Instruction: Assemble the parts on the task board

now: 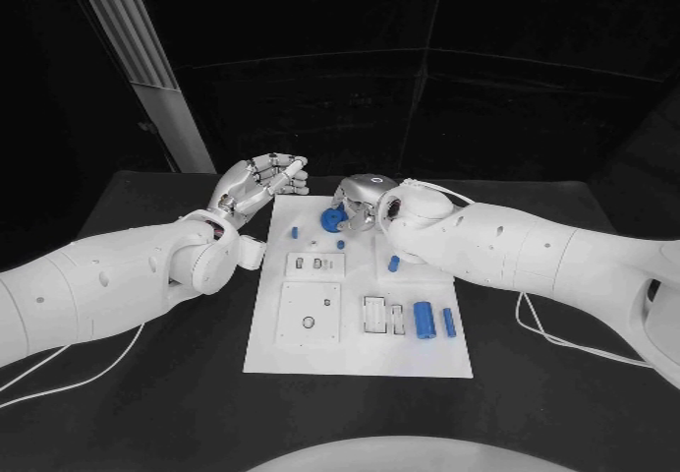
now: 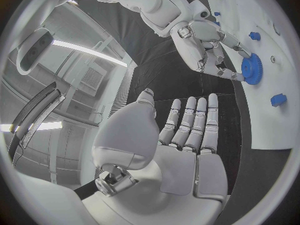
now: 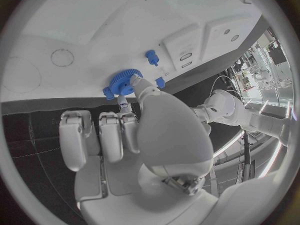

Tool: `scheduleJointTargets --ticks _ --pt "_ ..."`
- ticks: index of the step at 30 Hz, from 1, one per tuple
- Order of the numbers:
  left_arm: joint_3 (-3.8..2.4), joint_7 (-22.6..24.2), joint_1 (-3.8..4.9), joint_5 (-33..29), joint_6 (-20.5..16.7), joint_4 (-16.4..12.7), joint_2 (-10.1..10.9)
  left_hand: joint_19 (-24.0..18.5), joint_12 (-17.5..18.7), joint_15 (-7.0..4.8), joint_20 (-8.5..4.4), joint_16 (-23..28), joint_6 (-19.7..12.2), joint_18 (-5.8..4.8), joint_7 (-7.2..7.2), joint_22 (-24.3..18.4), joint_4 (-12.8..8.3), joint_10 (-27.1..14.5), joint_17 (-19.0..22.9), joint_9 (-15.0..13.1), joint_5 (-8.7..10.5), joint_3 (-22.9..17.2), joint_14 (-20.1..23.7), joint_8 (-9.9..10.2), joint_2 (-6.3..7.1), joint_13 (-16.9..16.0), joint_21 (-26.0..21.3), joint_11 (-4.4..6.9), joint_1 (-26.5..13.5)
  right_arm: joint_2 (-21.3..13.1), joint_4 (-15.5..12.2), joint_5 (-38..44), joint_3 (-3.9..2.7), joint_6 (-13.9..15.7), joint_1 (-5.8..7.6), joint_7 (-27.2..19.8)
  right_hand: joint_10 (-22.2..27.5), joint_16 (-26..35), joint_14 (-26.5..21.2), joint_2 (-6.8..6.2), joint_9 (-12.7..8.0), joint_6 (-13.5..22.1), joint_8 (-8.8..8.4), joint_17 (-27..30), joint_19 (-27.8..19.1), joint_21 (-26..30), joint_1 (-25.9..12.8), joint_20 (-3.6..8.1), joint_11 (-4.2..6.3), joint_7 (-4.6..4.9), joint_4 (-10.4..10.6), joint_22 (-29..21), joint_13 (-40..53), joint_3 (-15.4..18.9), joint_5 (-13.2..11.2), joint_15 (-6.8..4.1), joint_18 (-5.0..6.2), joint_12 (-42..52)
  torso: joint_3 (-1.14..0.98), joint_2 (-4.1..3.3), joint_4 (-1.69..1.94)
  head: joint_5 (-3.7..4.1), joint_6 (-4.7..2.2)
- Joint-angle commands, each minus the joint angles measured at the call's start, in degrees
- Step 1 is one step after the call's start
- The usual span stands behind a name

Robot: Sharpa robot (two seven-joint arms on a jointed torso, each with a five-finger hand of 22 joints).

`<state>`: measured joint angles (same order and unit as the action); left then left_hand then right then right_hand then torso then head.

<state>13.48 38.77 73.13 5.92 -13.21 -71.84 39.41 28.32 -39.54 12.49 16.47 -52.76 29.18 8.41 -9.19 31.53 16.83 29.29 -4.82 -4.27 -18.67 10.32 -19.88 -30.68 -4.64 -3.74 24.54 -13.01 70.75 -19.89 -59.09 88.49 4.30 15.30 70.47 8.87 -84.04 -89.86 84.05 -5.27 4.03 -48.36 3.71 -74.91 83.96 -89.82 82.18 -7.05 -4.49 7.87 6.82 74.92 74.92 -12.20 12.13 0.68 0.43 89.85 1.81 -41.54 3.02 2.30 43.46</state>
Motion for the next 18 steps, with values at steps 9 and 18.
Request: scheduleJointTargets --ticks 9,18 --pt "-0.04 8.26 0.07 0.19 0.39 0.05 -0.09 -0.28 -0.24 -0.05 0.02 -0.38 -0.23 -0.55 -6.23 -0.09 -0.08 -0.53 0.07 -0.09 -0.36 -0.11 0.45 0.37 -0.56 0.06 -0.13 -0.06 0.11 -1.69 -2.55 -0.12 -0.01 8.54 -0.16 -3.01 -5.96 -0.14 5.95 0.14 0.98 -4.84 2.40 -15.09 6.04 -0.18 -0.71 0.33 -0.02 0.37 -0.35 15.08 15.08 0.42 0.49 -0.29 -0.43 0.15 -0.02 0.02 -0.07 -0.03 -0.05" --pt "-0.04 8.26 0.06 0.19 0.38 0.04 -0.03 -0.29 -0.27 -0.05 0.02 -0.41 -0.23 -0.56 -6.23 -0.10 -0.09 -0.54 0.07 -0.10 -0.38 -0.09 0.47 0.37 -0.59 0.06 -0.13 -0.06 0.14 -2.71 -4.19 -0.59 -0.01 11.46 -0.43 -4.24 -5.96 -0.14 5.95 -0.07 0.97 -5.94 2.47 -15.09 6.04 -0.18 -0.89 0.21 -0.20 0.62 -0.43 15.08 15.08 0.49 0.80 -0.15 -0.43 0.15 0.03 -0.01 -0.01 0.12 -0.07"
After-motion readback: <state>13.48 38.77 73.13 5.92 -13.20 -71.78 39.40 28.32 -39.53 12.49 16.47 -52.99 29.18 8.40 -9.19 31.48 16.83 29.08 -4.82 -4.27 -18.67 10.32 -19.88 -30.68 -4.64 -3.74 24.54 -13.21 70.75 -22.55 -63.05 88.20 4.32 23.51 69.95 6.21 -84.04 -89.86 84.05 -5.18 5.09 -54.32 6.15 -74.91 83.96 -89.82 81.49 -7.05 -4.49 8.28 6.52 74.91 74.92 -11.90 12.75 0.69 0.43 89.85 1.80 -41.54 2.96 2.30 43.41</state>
